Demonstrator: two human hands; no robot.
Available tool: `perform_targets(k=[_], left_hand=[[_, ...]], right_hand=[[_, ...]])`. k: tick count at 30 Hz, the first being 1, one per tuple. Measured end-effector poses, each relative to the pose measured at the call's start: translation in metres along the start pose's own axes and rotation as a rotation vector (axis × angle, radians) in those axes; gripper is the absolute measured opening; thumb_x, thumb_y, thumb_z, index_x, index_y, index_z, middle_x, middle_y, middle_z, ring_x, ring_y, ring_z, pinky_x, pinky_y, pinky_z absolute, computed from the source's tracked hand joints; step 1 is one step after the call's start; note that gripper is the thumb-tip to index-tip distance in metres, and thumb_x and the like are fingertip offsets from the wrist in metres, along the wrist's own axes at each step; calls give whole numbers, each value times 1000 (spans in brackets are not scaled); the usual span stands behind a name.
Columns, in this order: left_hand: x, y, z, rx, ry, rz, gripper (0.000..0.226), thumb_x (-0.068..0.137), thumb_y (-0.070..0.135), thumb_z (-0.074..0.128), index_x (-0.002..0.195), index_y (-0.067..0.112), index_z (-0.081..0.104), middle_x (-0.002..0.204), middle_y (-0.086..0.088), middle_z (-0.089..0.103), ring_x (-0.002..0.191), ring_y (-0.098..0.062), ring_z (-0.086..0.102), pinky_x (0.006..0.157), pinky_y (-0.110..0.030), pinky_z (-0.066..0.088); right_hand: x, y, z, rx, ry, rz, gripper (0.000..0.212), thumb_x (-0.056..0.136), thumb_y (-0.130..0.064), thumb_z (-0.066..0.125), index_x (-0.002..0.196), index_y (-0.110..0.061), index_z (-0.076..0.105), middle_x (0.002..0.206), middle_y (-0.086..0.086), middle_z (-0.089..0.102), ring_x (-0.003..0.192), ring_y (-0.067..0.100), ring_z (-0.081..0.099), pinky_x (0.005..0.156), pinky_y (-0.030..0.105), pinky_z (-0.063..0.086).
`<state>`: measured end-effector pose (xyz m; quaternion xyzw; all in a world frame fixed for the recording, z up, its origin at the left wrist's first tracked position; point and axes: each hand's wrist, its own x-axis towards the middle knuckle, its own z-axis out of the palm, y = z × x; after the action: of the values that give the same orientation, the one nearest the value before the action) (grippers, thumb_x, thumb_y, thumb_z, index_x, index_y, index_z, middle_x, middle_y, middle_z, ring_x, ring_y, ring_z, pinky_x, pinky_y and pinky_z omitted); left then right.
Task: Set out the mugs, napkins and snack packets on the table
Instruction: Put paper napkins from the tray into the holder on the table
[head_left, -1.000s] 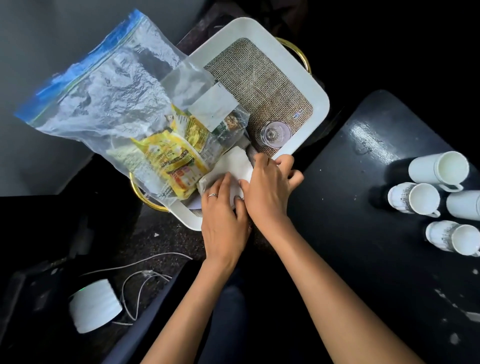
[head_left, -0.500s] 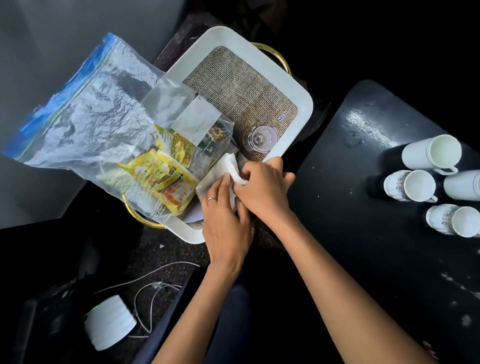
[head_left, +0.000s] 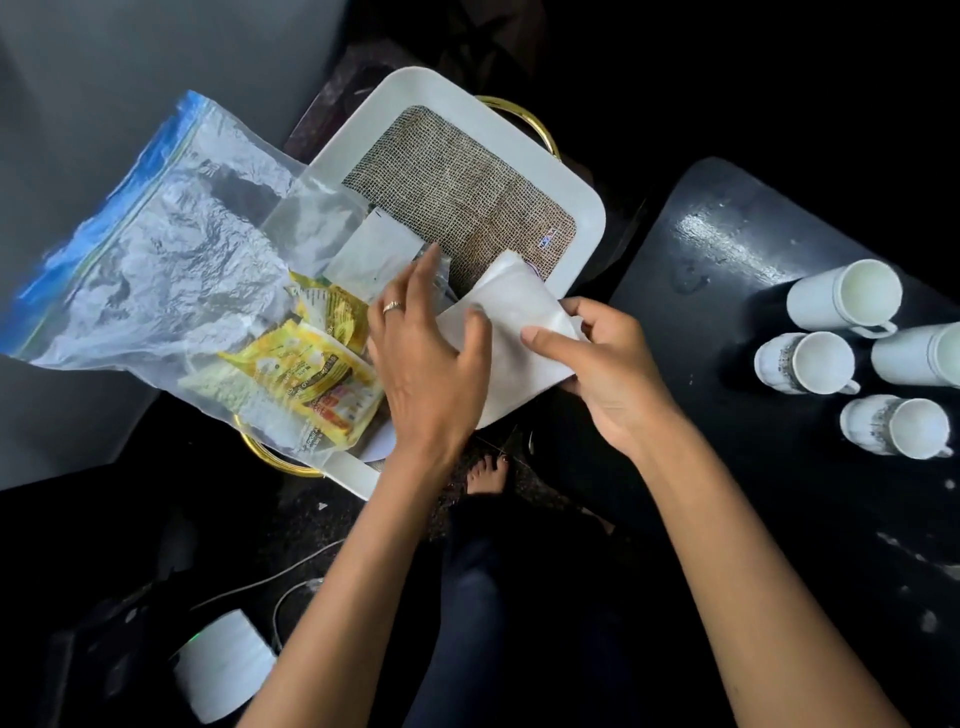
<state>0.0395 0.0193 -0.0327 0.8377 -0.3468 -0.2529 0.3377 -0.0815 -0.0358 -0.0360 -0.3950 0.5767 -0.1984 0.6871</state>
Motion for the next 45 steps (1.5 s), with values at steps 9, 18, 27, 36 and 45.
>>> perform_targets(k=[9, 18, 27, 36, 45], left_hand=[[24, 20, -10, -357, -627, -104, 33, 84, 35, 68, 107, 12, 68, 98, -9, 74, 84, -18, 70, 71, -32, 52], [14, 23, 4, -602, -607, -301, 10, 85, 18, 69, 89, 9, 72, 86, -6, 77, 74, -14, 72, 63, -25, 57], [-23, 52, 55, -505, -582, -254, 14, 98, 16, 49, 97, 10, 61, 97, -13, 71, 86, -21, 69, 75, -35, 56], [-81, 110, 119, -245, -636, -25, 25, 91, 4, 48, 103, 17, 65, 91, -4, 71, 86, -31, 66, 77, -50, 54], [-175, 183, 189, -176, -548, 168, 25, 87, 4, 55, 89, 24, 70, 69, -2, 67, 56, -5, 51, 52, -20, 46]], right_hand=[[-4, -18, -36, 120, -201, -57, 18, 76, -3, 69, 86, -17, 68, 79, -4, 74, 76, 10, 69, 65, 20, 55], [-12, -17, -54, 307, 7, -47, 37, 76, -7, 70, 112, -10, 61, 102, 5, 71, 93, 17, 69, 79, 29, 57], [-43, 14, -78, 316, 112, 22, 25, 95, -8, 46, 113, -16, 61, 112, 6, 69, 105, 20, 65, 96, 38, 51], [-69, 29, -162, 147, 571, -63, 9, 80, 0, 49, 82, 0, 58, 72, 11, 49, 67, 20, 41, 61, 33, 35], [-129, 41, -272, 175, 855, -155, 17, 78, -5, 64, 76, -23, 65, 73, -7, 69, 69, 8, 65, 67, 27, 54]])
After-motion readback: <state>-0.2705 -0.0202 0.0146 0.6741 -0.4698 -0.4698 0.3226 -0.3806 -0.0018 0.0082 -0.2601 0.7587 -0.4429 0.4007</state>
